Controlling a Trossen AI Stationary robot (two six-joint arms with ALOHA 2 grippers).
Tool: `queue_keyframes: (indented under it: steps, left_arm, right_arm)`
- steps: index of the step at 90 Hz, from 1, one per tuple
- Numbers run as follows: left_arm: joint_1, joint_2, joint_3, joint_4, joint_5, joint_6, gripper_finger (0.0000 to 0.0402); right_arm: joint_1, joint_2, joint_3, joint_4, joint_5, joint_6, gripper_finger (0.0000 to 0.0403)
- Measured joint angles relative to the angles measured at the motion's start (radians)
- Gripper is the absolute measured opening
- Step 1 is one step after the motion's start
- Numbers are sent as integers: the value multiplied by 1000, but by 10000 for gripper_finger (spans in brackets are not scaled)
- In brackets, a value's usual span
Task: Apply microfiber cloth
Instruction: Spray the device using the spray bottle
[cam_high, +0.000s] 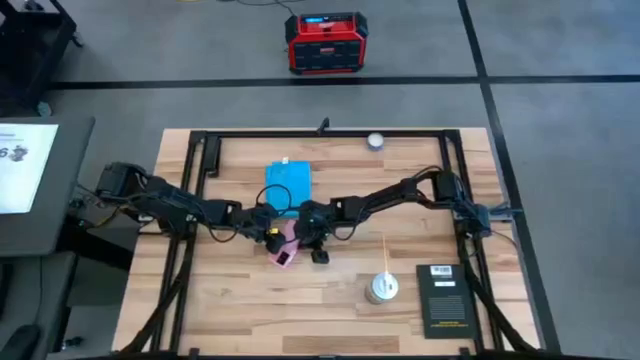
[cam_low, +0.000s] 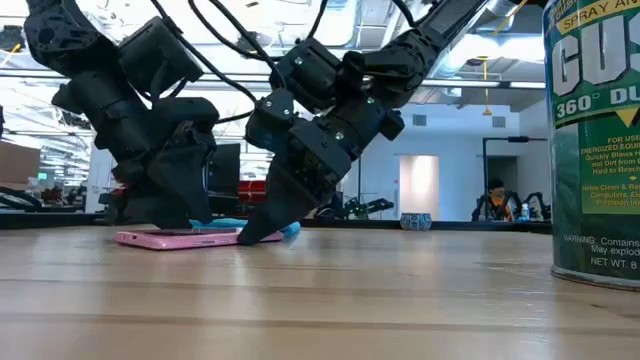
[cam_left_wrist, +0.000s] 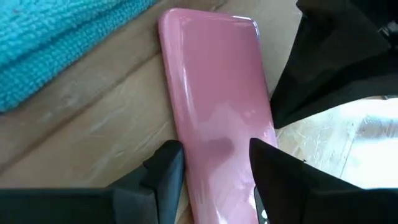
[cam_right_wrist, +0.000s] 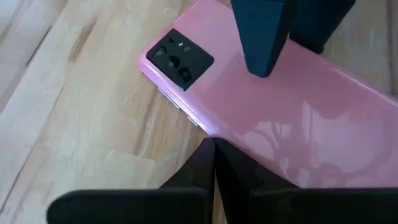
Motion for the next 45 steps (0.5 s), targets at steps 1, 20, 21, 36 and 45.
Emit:
queue_keyframes:
  steps: [1, 20, 21, 36, 45]
  left_arm:
    - [-1, 0, 0, 2, 0, 0, 160]
    - [-20, 4, 0, 44, 42, -3, 160]
    - [-20, 4, 0, 52, 56, -3, 160]
    - [-37, 4, 8, 144, 164, 1, 160]
    - [-44, 0, 8, 149, 157, 8, 159]
  right_arm:
    - [-1, 0, 0, 0, 0, 0, 0]
    - [-3, 0, 0, 0, 0, -7, 0]
    - [-3, 0, 1, 3, 4, -7, 0]
    - [-6, 3, 6, 30, 31, -7, 0]
    - [-6, 3, 6, 25, 31, -8, 0]
